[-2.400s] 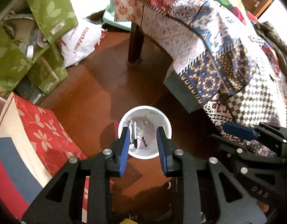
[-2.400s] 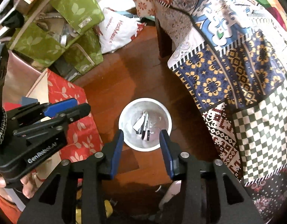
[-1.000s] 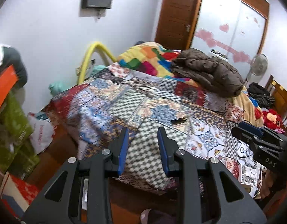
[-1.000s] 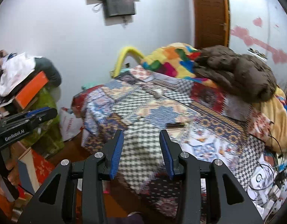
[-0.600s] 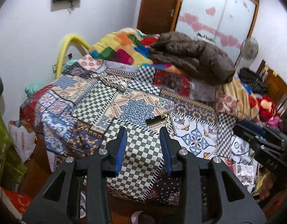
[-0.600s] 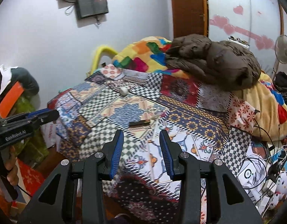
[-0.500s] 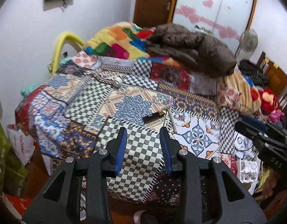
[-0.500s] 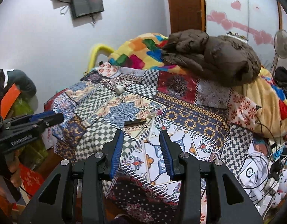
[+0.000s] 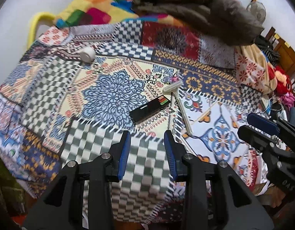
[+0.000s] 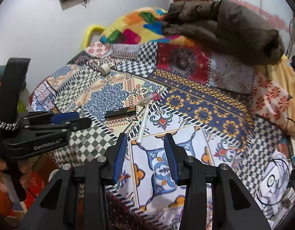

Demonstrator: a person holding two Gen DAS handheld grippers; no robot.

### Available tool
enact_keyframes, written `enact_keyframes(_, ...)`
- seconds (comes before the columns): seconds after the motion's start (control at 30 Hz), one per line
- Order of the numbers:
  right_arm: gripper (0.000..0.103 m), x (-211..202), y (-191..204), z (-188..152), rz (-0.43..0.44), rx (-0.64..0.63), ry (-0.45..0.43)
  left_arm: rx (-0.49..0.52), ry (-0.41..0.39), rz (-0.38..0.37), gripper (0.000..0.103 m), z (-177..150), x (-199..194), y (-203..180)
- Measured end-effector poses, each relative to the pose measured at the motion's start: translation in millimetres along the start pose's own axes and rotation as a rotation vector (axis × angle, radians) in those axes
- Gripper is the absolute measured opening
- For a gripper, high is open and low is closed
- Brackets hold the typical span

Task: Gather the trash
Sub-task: 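Grasp the white razor with right tool while left tool grasps black TRAINER box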

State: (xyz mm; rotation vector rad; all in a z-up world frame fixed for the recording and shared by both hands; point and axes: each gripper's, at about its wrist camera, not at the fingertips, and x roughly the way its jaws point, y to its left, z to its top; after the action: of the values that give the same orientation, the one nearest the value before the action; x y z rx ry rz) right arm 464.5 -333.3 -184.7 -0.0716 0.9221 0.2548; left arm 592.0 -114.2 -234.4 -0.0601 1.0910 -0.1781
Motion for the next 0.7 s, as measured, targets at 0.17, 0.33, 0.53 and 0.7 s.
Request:
enact_keyframes(0.17,0.036,30.1,-2.0,2.2,0.003,-0.002,0.029,0.036,0.044,0.009,0.035,11.8,40.9,5.3)
enact_keyframes(0.33,0.037,58.2,-3.2,2.0,0.027,0.026,0.056,0.048,0.063,0.01,0.035,19.0,68.4,9.8)
enact_keyframes(0.53,0.031,75.0,1.8,6.9,0.028,0.012,0.049,0.134,0.033,0.014,0.037,26.5,77.0,0.9)
enact_keyframes(0.7,0.023,87.2,6.6,9.6,0.005,-0.017,0.061,0.19,0.021,0.005,0.043,36.1,83.8,-5.8)
